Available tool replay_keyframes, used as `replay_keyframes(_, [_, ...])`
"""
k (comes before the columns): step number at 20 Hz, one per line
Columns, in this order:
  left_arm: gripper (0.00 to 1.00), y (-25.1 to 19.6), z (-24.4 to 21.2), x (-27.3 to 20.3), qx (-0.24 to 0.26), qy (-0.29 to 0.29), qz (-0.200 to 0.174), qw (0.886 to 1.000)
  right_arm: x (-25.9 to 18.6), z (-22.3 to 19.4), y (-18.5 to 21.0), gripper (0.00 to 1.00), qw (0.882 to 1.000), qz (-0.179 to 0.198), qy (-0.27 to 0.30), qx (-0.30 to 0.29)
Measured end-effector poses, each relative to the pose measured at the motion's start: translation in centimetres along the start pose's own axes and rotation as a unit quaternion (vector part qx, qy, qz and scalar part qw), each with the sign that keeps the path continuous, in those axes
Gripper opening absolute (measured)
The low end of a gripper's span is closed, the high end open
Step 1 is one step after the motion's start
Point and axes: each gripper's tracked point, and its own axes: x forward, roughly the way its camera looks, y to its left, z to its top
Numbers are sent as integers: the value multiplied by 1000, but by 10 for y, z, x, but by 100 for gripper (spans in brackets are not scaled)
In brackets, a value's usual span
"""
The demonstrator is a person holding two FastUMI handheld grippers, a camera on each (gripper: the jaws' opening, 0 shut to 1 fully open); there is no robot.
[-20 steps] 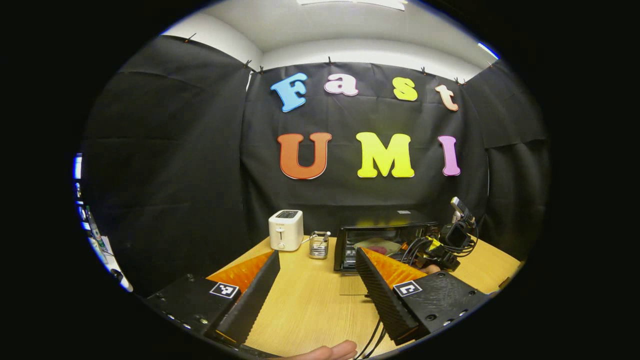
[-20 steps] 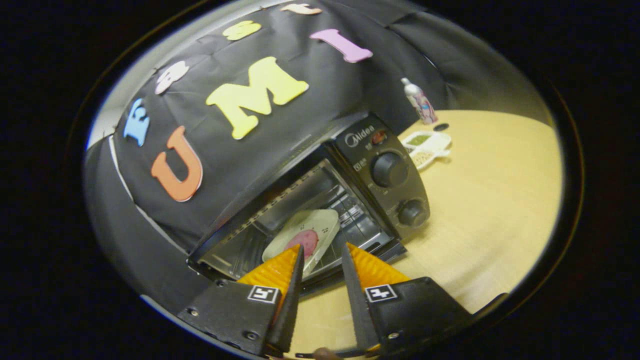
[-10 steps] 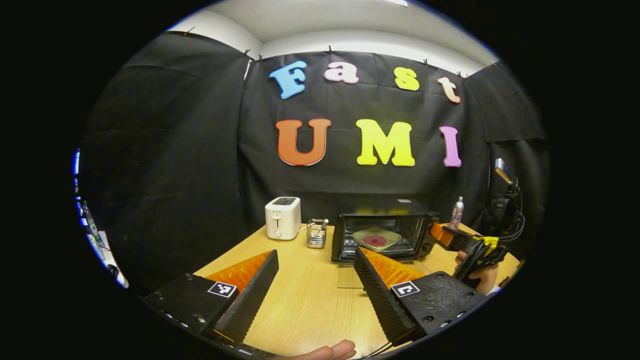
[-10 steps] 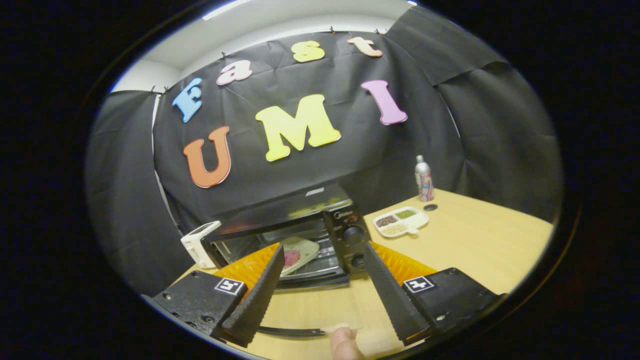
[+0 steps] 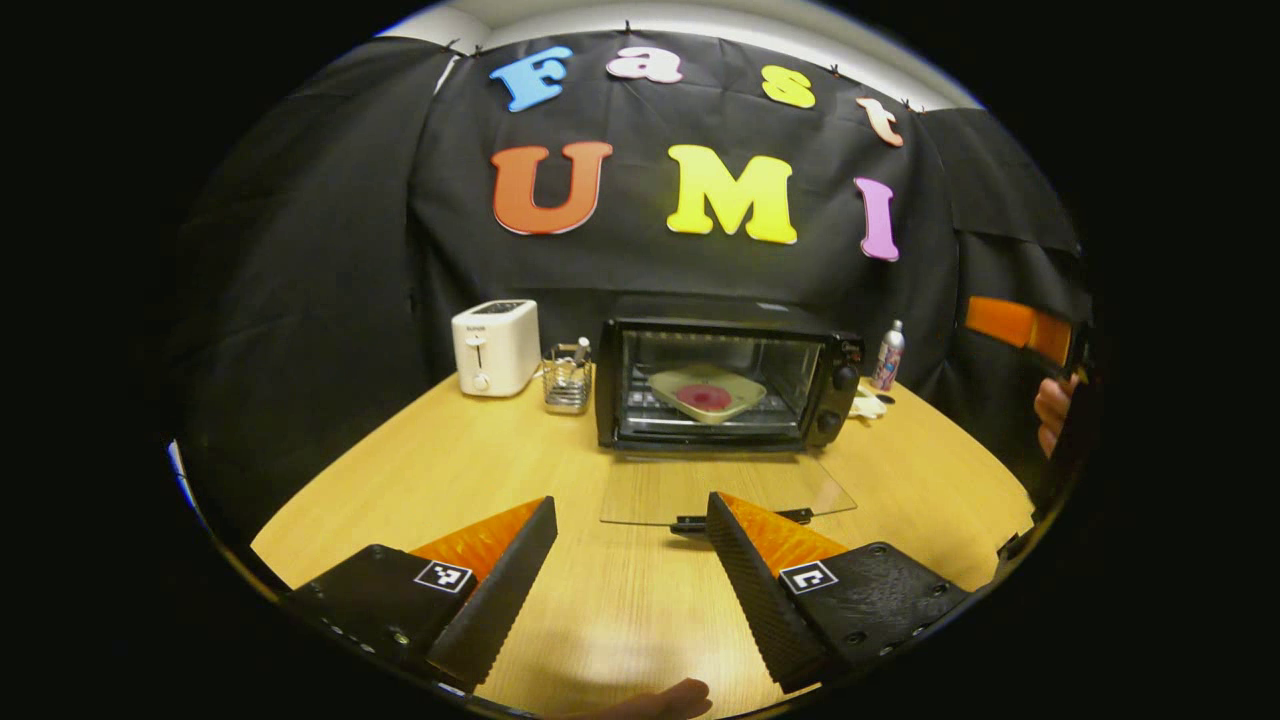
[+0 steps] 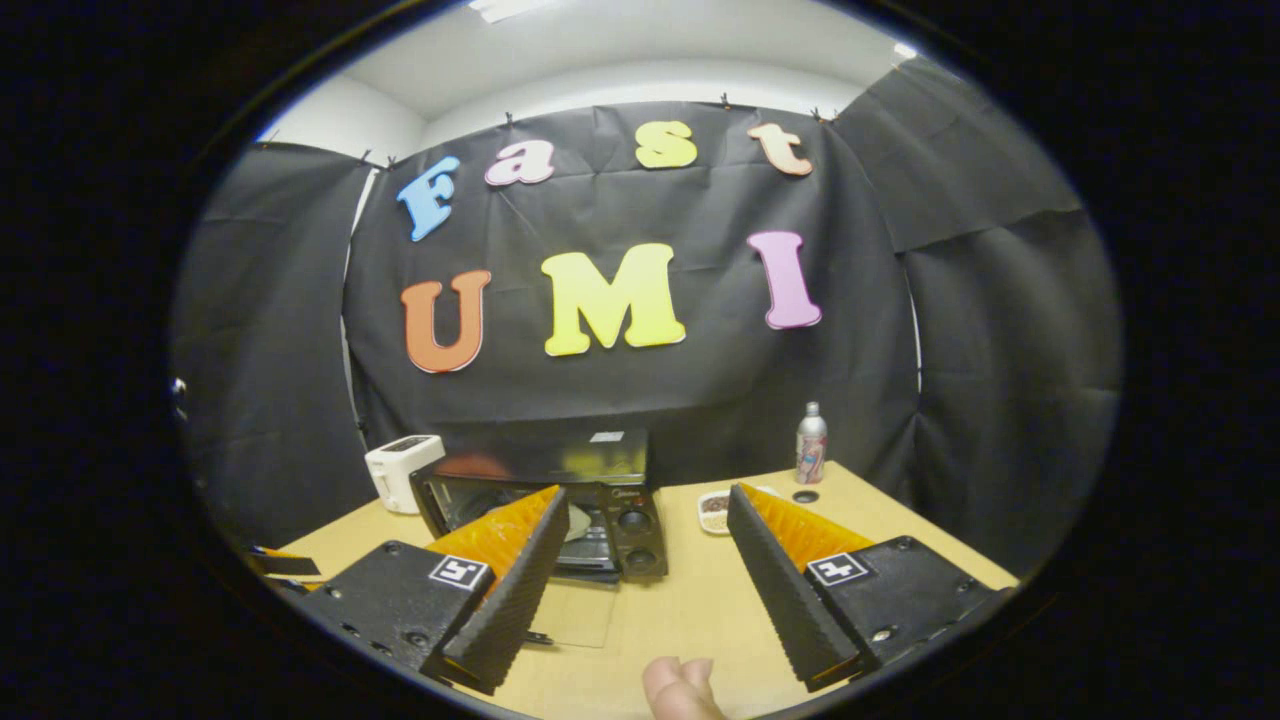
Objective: Open the electric oven with the left hand, put the food in, and close the electric oven.
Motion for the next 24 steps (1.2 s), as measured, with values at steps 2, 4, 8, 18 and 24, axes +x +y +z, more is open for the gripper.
replay_keyframes(2, [96, -19, -23, 19, -11, 34, -24, 999, -12, 19, -21, 96, 999, -27, -22, -14])
replay_keyframes(4, [96, -41, -41, 32, -23, 58, -45, 997, -24, 29, -32, 96, 999, -30, -39, -11])
replay_keyframes(8, [96, -62, -63, 52, -13, 89, -51, 995, -72, 42, -52, 96, 998, -35, -58, -12])
replay_keyframes(18, [95, -96, -79, 92, -6, 119, -47, 992, -78, 20, -100, 96, 996, -62, -49, -42])
replay_keyframes(24, [96, -93, -86, 97, 8, 138, -34, 990, -84, 19, -101, 96, 995, -60, -57, -52])
